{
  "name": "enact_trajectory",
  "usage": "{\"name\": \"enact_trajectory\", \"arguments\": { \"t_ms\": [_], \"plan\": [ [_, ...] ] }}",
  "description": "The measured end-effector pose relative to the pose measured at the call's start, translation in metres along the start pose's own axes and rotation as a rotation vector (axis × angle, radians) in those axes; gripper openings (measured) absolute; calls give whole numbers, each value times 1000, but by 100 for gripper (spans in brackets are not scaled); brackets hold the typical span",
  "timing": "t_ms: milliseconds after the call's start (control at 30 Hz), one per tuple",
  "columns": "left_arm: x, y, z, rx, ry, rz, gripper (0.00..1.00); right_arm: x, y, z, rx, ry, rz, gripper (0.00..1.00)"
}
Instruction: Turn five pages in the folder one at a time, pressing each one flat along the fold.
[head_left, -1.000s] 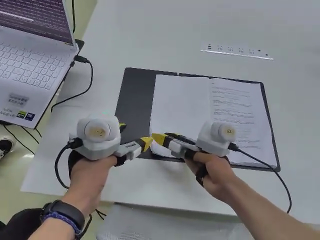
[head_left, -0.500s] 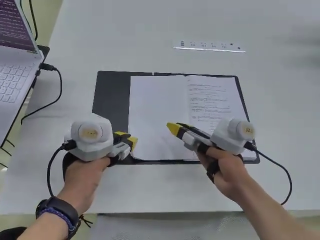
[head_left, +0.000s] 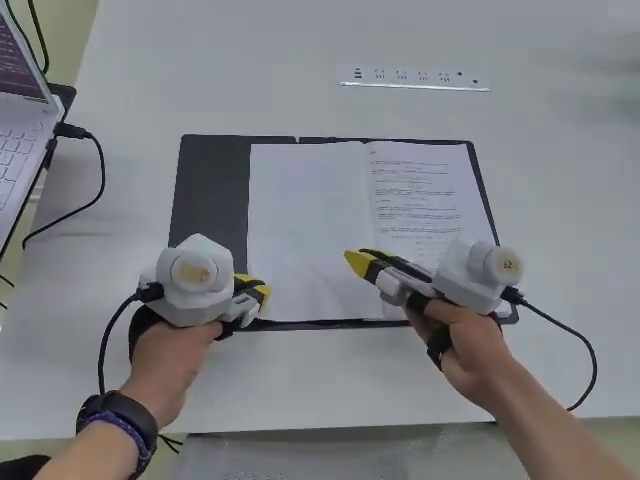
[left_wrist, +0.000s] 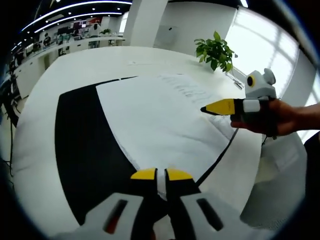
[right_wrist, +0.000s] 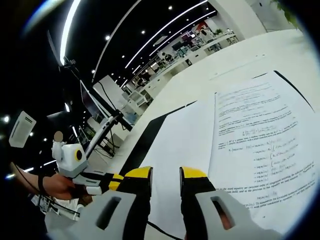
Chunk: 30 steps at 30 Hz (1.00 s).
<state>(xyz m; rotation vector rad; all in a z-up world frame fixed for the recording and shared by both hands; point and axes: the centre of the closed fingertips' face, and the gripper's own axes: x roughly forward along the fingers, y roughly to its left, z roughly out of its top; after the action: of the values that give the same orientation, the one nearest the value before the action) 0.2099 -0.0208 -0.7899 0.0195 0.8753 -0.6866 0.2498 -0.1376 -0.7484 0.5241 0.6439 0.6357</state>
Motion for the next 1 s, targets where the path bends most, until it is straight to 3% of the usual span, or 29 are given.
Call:
{"name": "enact_trajectory", "arguments": {
  "t_ms": [33,67,100,133,300,400,600,700,767,1000],
  "plan": [
    [2,2,-7,14,32,10,3,1,-2,0,1,0,1,19],
    [-2,12,7,50,-46,70,0,2,-3,0,2,1,2,19],
    [-3,5,3,13,-20,27,0,2,-4,0,2,0,3,19],
    [-5,3,4,-8,-16,31,0,3,-5,2,0,-4,2,19],
    [-9,-3,6,38,-15,52,0,11,-5,6,-34,-7,17,12],
    [-7,1,7,67,-4,61,0,14,-8,10,-46,-14,1,10],
    [-5,3,4,91,25,67,0,22,-30,19,-41,-21,-46,2],
    [-4,3,4,118,35,66,0,25,-48,18,-9,-19,-86,0],
    [-3,3,4,122,42,70,0,27,-48,19,24,-31,-59,0],
    [-2,5,3,83,31,82,0,35,-44,32,45,-90,-37,0]
  ]
}}
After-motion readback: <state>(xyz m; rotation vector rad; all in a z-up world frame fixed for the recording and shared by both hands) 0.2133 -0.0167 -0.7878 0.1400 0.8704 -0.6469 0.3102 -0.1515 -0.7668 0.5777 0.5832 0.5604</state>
